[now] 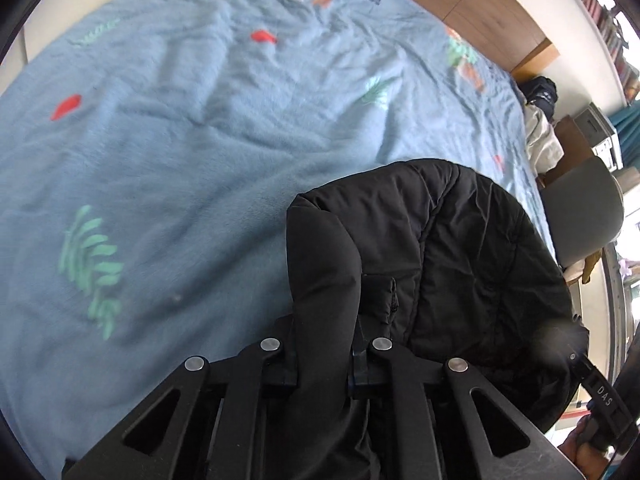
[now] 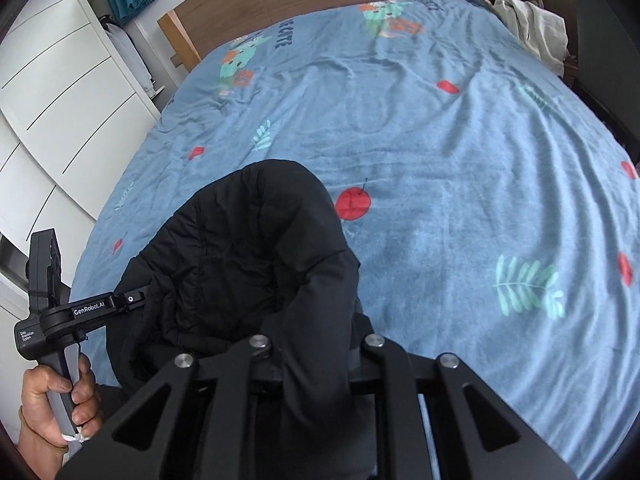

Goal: Fold large clothes
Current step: 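Lift the hem with both grippers and fold it up toward the collar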

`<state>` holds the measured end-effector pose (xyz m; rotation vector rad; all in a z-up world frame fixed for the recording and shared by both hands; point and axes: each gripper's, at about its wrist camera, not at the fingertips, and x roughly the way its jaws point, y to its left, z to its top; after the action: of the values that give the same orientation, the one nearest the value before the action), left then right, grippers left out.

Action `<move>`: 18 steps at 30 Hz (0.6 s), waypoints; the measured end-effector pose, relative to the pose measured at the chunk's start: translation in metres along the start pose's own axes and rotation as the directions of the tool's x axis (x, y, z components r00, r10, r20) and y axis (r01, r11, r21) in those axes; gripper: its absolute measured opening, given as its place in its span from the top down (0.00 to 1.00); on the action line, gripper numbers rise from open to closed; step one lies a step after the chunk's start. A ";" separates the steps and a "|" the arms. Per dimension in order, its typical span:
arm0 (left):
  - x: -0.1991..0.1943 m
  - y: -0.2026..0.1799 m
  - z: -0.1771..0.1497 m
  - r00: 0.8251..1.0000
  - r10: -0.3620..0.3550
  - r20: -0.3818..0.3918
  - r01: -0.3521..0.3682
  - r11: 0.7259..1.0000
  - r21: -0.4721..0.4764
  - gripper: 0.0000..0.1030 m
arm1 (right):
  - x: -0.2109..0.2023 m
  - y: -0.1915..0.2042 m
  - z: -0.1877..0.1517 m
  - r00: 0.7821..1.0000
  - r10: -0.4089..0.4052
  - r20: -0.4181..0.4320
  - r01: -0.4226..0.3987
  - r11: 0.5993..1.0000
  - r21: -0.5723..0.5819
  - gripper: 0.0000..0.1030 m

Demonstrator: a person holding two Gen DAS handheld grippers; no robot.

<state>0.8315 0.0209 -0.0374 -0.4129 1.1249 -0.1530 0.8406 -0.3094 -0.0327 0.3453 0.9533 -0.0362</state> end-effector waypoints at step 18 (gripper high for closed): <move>-0.156 0.006 -0.106 0.992 -0.061 0.114 0.050 0.994 0.098 0.89 | -0.180 0.056 -0.103 0.989 0.014 0.148 -0.001 0.996 -0.088 0.86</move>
<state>0.6684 0.0513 0.0532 -0.3639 0.9870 -0.2273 0.6638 -0.2468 0.0725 0.2615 0.8036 -0.0128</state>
